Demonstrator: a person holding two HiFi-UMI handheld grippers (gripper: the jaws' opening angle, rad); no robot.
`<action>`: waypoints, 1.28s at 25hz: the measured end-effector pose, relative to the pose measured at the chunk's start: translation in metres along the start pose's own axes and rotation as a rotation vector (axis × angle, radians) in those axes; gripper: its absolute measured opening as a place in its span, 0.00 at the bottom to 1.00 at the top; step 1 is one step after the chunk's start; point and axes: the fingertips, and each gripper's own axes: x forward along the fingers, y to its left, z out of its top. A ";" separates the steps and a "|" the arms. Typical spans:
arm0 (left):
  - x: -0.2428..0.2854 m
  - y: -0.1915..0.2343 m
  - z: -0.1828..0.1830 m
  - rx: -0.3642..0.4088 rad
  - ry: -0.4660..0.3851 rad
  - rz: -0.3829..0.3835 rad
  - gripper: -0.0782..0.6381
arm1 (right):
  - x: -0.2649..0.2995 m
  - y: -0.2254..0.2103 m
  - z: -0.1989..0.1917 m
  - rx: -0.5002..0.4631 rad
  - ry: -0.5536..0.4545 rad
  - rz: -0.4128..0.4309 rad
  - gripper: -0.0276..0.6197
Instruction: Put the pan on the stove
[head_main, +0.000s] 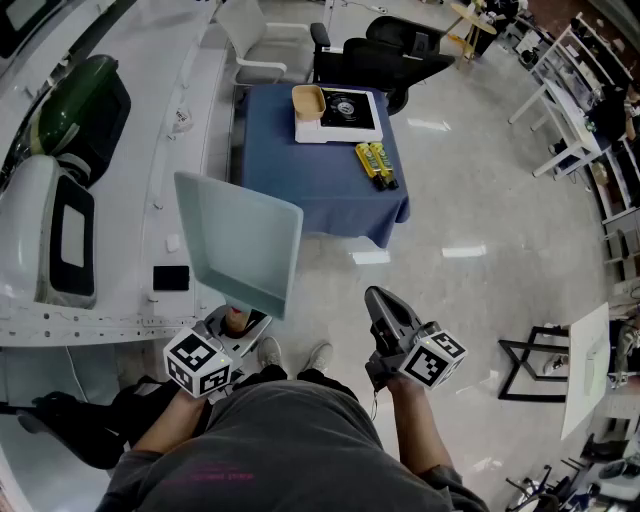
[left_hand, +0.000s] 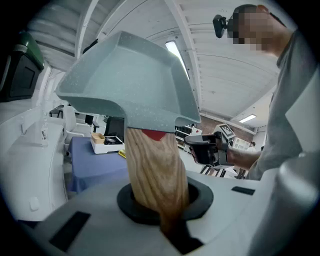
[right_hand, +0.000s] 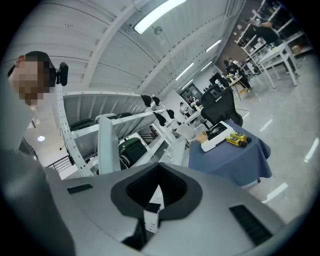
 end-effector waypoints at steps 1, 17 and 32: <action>0.000 0.000 -0.001 0.000 0.001 0.002 0.16 | -0.001 -0.001 0.000 0.001 -0.002 0.000 0.05; 0.022 -0.026 -0.010 -0.022 0.016 0.004 0.16 | -0.020 -0.017 0.000 -0.011 0.012 -0.011 0.05; 0.070 -0.062 -0.005 -0.025 -0.008 0.012 0.16 | -0.053 -0.059 0.023 -0.010 0.000 0.009 0.05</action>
